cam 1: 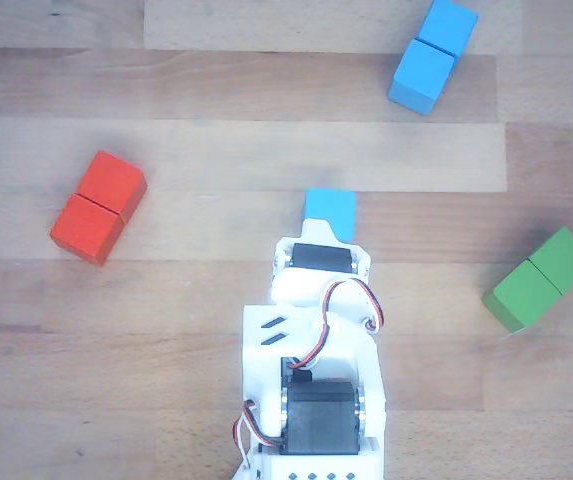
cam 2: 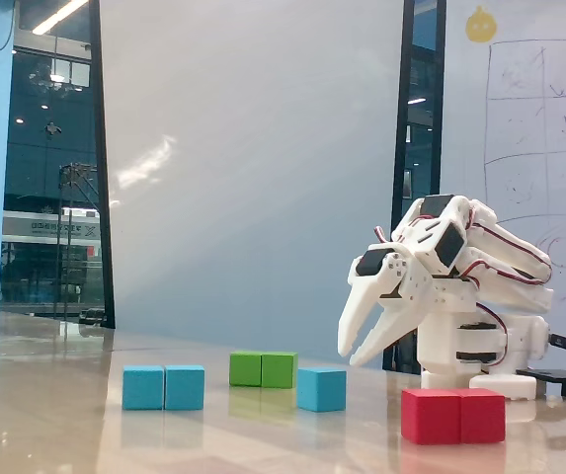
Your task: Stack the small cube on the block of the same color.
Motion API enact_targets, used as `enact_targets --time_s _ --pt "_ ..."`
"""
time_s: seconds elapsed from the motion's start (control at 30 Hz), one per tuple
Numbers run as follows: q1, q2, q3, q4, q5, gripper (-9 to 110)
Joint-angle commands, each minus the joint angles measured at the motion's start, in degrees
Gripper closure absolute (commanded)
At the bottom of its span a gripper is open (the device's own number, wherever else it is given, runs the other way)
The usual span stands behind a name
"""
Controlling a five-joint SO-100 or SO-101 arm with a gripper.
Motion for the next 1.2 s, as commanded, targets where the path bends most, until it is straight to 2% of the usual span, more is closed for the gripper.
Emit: enact_targets --time_s 0.0,0.47,0.67,1.0,1.17 --pt "0.0 1.8 -1.6 -0.1 0.1 97" --pt "-0.1 1.4 -2.1 -0.2 0.1 97" --pt "-0.7 -1.3 -15.9 0.9 0.0 96" --pt "-0.4 -43.2 -48.4 1.1 0.0 96" --pt "-0.6 -60.2 -60.6 5.4 0.1 96"
